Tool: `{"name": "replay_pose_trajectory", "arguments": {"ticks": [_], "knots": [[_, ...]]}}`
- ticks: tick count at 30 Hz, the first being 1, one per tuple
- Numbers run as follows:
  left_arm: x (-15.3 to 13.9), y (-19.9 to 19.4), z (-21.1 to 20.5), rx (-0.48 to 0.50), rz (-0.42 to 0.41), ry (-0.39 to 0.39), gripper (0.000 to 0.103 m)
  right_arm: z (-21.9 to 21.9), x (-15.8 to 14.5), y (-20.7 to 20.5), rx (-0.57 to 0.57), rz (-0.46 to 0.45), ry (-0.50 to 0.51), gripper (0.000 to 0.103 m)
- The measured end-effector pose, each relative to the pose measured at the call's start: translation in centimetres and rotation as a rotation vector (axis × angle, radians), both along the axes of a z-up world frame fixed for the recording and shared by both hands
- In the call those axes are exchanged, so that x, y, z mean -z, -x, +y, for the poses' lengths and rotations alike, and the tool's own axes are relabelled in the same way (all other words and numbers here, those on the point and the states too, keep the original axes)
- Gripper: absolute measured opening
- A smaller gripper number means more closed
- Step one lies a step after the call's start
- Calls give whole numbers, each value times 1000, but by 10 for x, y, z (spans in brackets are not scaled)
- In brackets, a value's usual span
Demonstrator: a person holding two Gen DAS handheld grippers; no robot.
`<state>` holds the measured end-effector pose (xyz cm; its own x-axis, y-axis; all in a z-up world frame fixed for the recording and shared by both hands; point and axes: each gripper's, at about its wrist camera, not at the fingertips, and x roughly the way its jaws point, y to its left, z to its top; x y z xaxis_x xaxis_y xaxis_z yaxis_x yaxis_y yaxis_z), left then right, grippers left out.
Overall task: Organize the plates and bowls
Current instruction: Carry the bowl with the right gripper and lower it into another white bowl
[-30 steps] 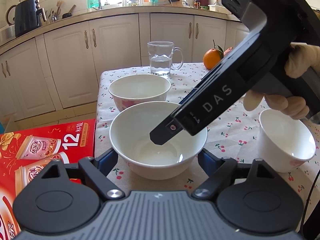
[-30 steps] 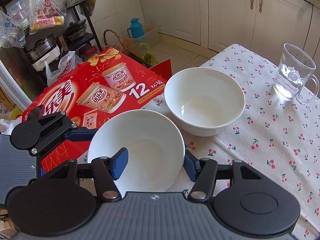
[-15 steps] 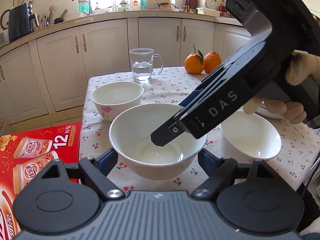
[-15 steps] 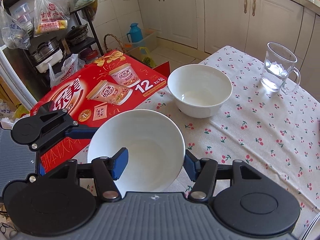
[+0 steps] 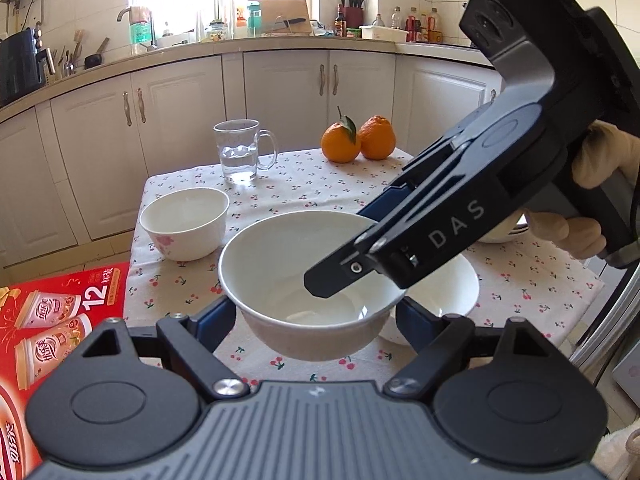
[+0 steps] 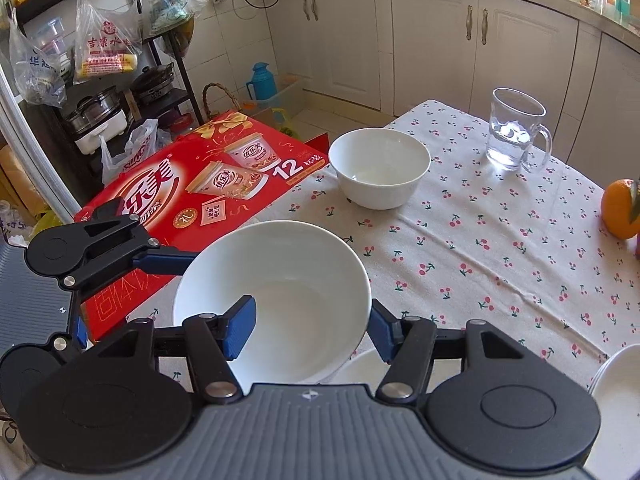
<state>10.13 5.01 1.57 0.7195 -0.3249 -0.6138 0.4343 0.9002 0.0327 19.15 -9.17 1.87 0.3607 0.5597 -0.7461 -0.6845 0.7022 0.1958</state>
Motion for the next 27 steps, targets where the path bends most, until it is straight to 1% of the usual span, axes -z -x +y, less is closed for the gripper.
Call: {"name": "replay_pose_trajectory", "arguments": {"ticks": [6, 15, 21, 27], "knots": [[-6, 2, -21, 57, -21, 7, 87, -27, -8, 11, 46, -23, -7, 66], [1, -6, -51, 141, -15, 10, 87, -68, -7, 20, 132, -35, -2, 67], [9, -10, -66, 164, 6, -11, 87, -85, 0, 20, 166, -21, -6, 67], [16, -13, -69, 167, 36, -18, 87, -89, 9, 18, 171, -3, -7, 67]]}}
